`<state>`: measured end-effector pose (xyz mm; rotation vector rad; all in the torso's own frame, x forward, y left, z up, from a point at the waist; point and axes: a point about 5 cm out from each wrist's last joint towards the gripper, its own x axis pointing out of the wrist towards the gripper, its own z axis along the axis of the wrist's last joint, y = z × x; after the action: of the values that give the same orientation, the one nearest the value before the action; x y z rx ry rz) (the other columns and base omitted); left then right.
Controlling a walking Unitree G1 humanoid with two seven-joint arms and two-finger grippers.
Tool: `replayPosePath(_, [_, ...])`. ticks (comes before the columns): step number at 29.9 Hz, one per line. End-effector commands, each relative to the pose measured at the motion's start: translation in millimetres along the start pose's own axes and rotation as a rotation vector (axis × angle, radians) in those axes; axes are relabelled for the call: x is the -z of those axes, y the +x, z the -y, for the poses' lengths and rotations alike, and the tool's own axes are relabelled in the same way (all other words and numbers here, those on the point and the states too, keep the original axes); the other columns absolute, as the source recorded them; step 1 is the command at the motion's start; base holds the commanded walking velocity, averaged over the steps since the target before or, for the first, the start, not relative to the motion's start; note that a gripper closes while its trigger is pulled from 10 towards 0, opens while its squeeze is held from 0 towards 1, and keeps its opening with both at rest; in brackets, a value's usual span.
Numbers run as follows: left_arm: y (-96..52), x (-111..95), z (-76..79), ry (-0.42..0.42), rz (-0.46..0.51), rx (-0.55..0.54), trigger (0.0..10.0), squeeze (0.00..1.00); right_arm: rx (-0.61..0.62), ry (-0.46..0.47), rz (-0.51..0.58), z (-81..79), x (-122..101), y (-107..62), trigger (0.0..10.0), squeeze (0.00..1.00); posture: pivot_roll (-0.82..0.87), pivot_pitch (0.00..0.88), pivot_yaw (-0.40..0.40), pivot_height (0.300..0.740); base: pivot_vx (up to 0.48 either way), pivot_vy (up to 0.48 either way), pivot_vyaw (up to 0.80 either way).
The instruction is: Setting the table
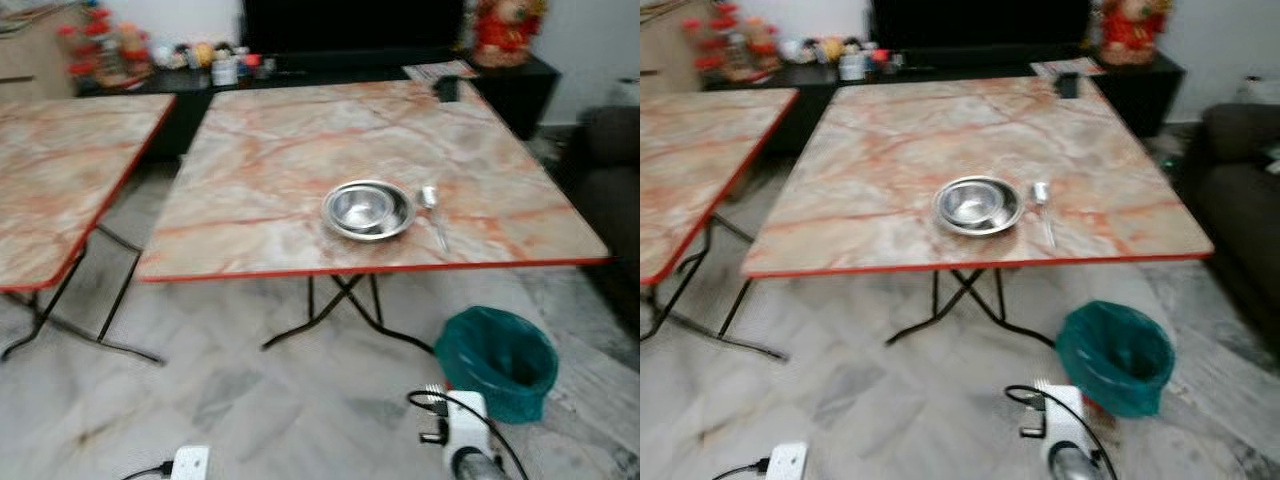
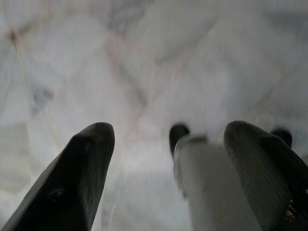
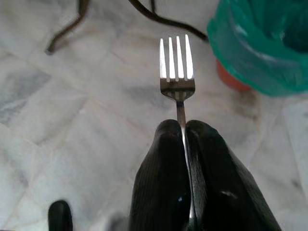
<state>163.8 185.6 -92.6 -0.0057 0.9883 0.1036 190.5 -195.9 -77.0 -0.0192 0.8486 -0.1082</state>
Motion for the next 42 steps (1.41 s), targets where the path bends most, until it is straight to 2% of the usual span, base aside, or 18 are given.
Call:
replayPosePath(1, [0.3, 0.2, 7.0, -0.005, -0.004, 0.019, 10.0, 0.00, 0.021, 0.008, -0.007, 7.5, 0.8, -0.4, 10.0, 0.00, -0.03, 0.021, 0.041, 0.740, 0.386, 0.000, 0.00])
replayPosePath(19, [0.8, -2.3, 4.6, 0.028, -0.005, 0.013, 10.0, 0.00, 0.024, 0.024, -0.009, 6.0, 3.5, -1.1, 10.0, 0.00, -0.04, 0.028, 0.058, 0.740, 0.378, 0.000, 0.00])
replayPosePath(23, [0.7, -1.9, 4.8, 0.032, -0.007, 0.018, 10.0, 0.00, 0.023, 0.023, -0.010, 5.9, 3.6, -1.1, 10.0, 0.00, -0.04, 0.029, 0.060, 0.740, 0.000, 0.000, 0.00])
replayPosePath(24, [0.6, -2.3, 5.1, 0.006, 0.004, 0.021, 10.0, 0.00, 0.022, 0.023, -0.009, 5.2, 2.9, -0.9, 10.0, 0.00, -0.04, 0.029, 0.060, 0.740, 0.000, 0.000, 0.00])
replayPosePath(27, [0.5, -1.7, 4.7, 0.002, 0.004, 0.020, 10.0, 0.00, 0.019, 0.023, -0.007, 4.6, 2.1, -0.7, 10.0, 0.00, -0.03, 0.029, 0.057, 0.740, 0.000, 0.000, 0.00])
replayPosePath(34, [0.1, 0.7, 4.0, 0.022, -0.005, 0.013, 10.0, 0.00, 0.012, 0.016, -0.003, 4.2, 0.4, -0.2, 10.0, 0.00, -0.03, 0.033, 0.053, 0.740, 0.000, 0.000, 0.00])
replayPosePath(42, [0.3, 0.0, 5.7, 0.023, -0.005, 0.015, 10.0, 0.00, 0.012, 0.012, 0.000, 5.2, -1.1, 0.1, 10.0, 0.00, -0.04, 0.030, 0.049, 0.740, 0.000, -0.299, 0.00])
